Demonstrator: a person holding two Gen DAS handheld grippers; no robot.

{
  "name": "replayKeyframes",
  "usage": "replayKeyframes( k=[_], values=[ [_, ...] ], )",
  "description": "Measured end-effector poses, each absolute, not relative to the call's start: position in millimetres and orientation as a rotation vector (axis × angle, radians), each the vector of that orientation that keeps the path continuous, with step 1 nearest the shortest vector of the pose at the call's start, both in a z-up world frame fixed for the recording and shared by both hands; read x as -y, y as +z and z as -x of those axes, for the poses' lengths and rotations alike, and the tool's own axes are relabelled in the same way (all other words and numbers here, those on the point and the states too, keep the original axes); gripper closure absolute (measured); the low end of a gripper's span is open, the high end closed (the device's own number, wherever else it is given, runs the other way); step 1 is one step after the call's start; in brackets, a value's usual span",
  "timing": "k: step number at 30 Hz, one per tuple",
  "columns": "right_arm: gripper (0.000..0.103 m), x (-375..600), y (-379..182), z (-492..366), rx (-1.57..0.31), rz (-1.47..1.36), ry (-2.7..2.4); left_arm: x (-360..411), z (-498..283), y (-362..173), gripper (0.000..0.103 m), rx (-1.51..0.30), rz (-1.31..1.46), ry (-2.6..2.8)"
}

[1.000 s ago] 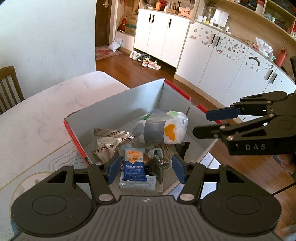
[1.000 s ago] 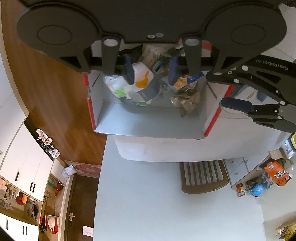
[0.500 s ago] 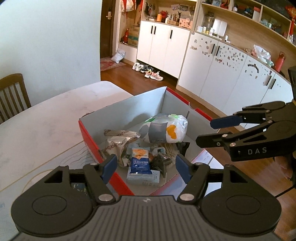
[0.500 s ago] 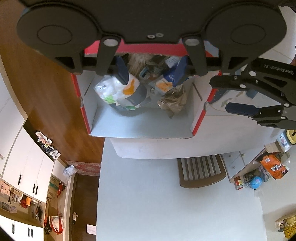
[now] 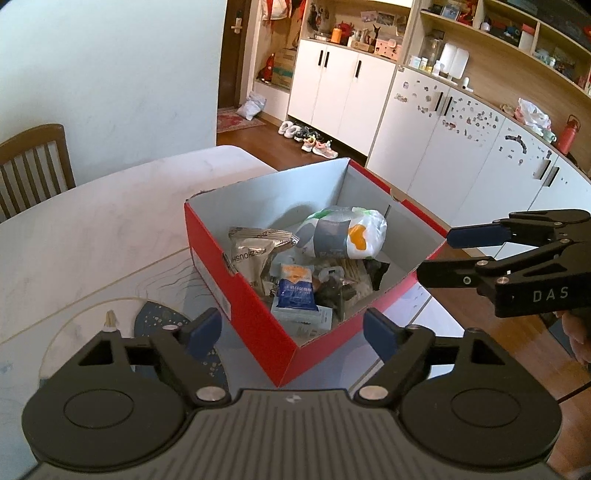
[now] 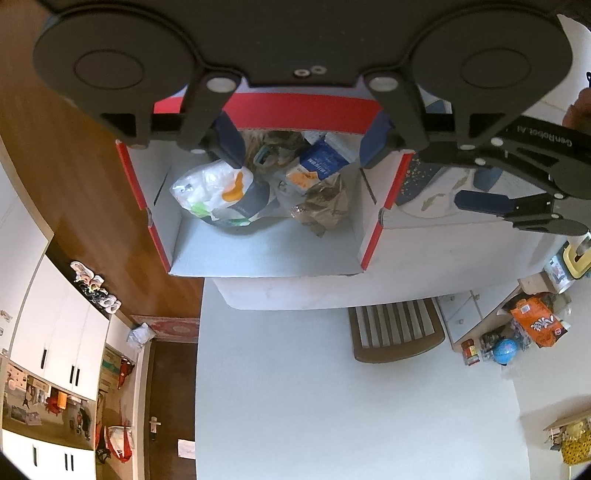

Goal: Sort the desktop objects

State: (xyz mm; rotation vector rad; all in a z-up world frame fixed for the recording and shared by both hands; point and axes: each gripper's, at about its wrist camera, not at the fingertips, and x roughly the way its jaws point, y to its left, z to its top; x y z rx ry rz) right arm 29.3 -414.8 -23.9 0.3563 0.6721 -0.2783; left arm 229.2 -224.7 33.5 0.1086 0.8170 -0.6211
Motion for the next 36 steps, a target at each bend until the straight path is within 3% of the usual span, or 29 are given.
replayKeyframes(
  k=[8, 11, 36],
  values=[
    [0.022, 403, -26, -17, -0.641, -0.365, -0.293, 217, -214, 32, 0.016, -0.795, -0.101, -0.618],
    [0.018, 397, -25, -12, -0.634, -0.367, -0.300, 215, -210, 33, 0.000, -0.778, -0.092, -0.622],
    [0.014, 373, -25, 6, -0.614, -0.400, -0.325, 201, -193, 32, 0.000, -0.757, -0.043, -0.659]
  ],
)
